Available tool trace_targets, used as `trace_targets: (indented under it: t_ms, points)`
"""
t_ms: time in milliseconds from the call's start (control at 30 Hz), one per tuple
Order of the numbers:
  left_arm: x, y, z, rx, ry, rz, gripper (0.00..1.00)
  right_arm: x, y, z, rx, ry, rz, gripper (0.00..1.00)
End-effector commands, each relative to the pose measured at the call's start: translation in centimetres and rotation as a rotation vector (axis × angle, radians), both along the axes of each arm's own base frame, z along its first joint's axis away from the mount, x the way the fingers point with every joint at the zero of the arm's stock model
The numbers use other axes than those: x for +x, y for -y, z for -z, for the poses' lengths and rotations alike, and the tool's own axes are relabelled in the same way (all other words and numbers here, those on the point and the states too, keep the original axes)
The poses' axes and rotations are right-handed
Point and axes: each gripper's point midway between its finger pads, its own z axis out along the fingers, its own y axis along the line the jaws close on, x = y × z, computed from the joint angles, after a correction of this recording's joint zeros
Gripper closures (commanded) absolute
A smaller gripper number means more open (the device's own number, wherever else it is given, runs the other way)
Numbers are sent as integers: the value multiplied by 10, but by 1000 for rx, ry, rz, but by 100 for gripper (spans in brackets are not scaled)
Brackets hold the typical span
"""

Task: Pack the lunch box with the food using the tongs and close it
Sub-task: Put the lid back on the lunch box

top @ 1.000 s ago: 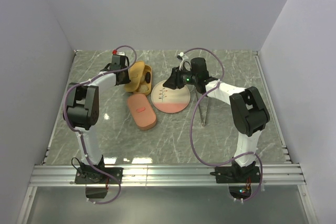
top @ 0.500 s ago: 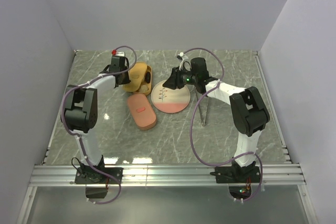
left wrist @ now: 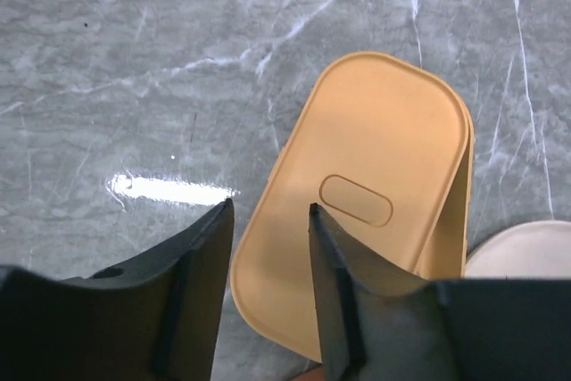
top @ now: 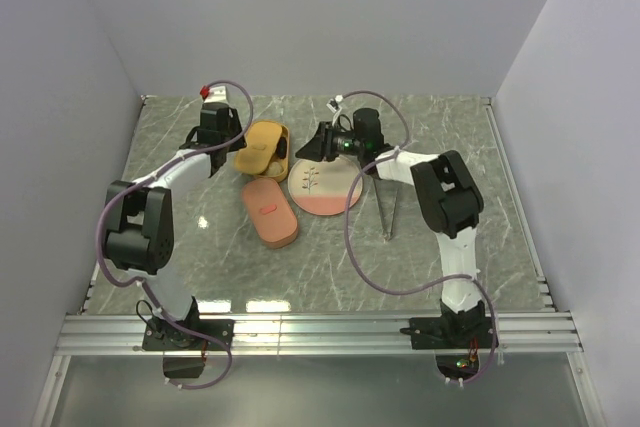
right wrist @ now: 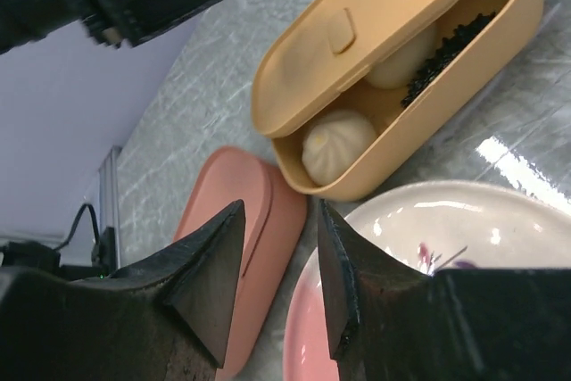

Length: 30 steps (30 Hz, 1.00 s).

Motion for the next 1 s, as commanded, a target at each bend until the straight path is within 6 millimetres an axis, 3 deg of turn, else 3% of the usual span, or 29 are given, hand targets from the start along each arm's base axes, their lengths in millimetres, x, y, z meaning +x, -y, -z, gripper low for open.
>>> trace_targets:
  t_ms: [0, 167, 367, 500, 967]
  points:
    - [10, -3, -18, -17, 81, -35, 53, 11, -20, -27, 99, 28, -22, 54]
    - [17, -9, -15, -62, 106, -48, 42, 19, -41, -18, 70, 18, -13, 52]
    - [24, -12, -9, -119, 118, -66, 37, 24, -62, -11, 35, -1, 30, 52]
    - [31, -8, 5, -160, 109, -42, 36, 22, -76, 0, -37, -24, 72, 52]
    - [31, -3, 32, -263, 55, 20, 36, 22, -78, 29, -142, -114, 211, 52]
